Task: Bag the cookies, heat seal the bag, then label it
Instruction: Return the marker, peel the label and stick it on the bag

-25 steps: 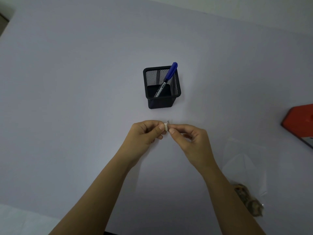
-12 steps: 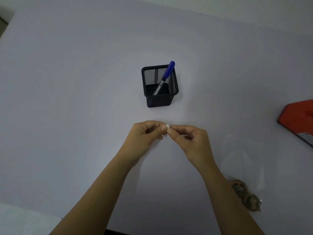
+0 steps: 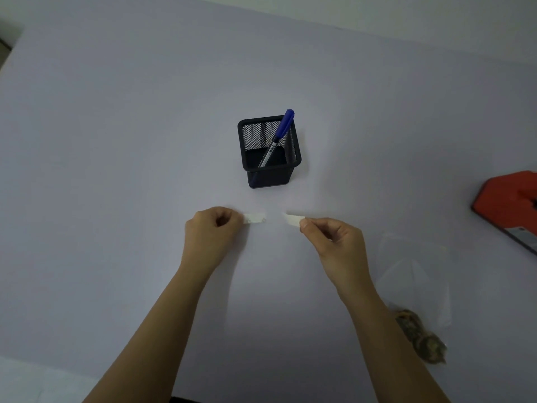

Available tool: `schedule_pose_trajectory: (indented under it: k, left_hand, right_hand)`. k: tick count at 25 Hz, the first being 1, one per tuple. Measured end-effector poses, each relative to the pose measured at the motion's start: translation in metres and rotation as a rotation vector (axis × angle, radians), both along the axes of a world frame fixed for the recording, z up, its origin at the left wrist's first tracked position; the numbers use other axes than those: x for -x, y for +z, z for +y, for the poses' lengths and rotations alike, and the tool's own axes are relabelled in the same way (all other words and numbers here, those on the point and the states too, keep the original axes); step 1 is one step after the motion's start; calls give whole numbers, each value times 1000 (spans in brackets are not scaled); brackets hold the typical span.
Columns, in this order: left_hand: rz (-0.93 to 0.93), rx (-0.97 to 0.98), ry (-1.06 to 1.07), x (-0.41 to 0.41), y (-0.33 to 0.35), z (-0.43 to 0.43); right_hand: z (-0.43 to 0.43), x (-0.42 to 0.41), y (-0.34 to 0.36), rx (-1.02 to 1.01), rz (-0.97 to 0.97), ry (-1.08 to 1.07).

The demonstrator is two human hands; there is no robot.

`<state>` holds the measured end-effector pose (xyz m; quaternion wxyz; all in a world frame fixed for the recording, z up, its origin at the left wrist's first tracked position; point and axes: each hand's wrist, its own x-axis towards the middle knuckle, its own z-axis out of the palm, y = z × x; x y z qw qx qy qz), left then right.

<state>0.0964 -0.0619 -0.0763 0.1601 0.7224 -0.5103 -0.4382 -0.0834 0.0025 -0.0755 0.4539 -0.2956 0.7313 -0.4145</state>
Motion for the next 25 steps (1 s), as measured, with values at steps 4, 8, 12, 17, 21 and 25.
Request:
schedule_pose_trajectory:
  k: [4, 8, 12, 17, 21, 25]
  left_hand:
    - [-121, 106, -12, 6, -2, 3]
    - [-147, 255, 50, 9, -2, 8]
    - [74, 287, -190, 31, 16, 22]
    - [207, 177, -277, 51, 17, 31]
    - [347, 74, -291, 66, 23, 38]
    - [400, 14, -326, 96, 32, 49]
  right_hand:
    - [-1, 2, 0, -10, -81, -89]
    - [-1, 2, -1, -6, -83, -102]
    - [1, 1, 1, 27, 1, -35]
    - [6, 7, 11, 97, 55, 36]
    - [22, 21, 17, 95, 86, 64]
    - [41, 47, 22, 130, 105, 25]
